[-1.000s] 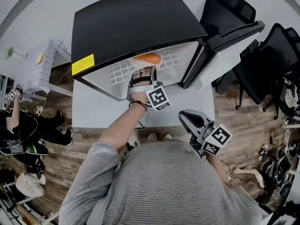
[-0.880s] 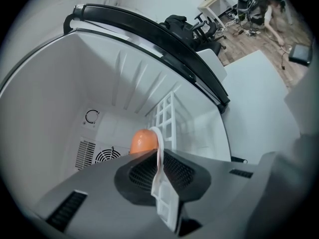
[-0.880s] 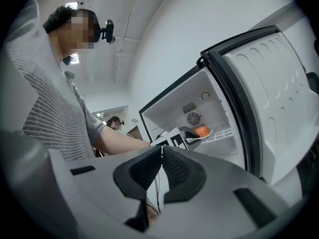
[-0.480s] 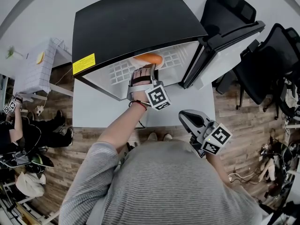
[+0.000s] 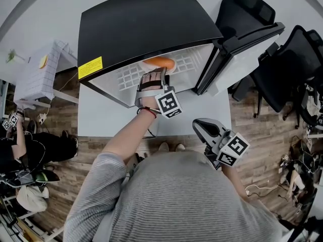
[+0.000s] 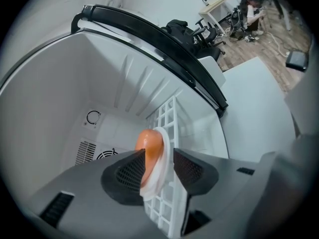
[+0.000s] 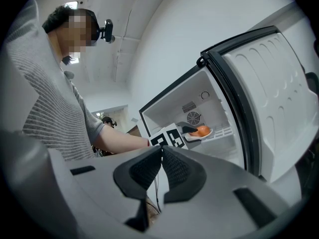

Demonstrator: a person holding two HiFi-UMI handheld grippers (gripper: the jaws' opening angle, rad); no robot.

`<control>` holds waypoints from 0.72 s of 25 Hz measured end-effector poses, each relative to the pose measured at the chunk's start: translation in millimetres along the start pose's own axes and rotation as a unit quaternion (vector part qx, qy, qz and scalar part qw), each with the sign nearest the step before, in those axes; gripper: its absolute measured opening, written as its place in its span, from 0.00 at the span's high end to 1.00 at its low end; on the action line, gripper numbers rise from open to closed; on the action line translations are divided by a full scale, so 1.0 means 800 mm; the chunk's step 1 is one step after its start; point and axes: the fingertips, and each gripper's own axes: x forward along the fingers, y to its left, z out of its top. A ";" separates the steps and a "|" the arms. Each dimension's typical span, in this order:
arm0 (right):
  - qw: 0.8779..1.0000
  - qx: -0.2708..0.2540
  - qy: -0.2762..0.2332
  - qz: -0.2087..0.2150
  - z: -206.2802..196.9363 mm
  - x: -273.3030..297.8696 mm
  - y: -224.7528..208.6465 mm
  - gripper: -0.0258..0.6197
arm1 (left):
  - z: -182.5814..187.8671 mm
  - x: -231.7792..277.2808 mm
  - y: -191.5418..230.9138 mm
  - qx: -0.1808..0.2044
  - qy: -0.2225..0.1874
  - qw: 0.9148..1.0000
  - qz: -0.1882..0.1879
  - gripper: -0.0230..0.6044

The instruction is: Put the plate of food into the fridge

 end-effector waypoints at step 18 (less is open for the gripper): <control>1.000 -0.004 0.000 0.009 0.000 -0.003 0.006 0.94 | 0.002 -0.022 -0.004 -0.010 -0.007 1.000 0.008 0.70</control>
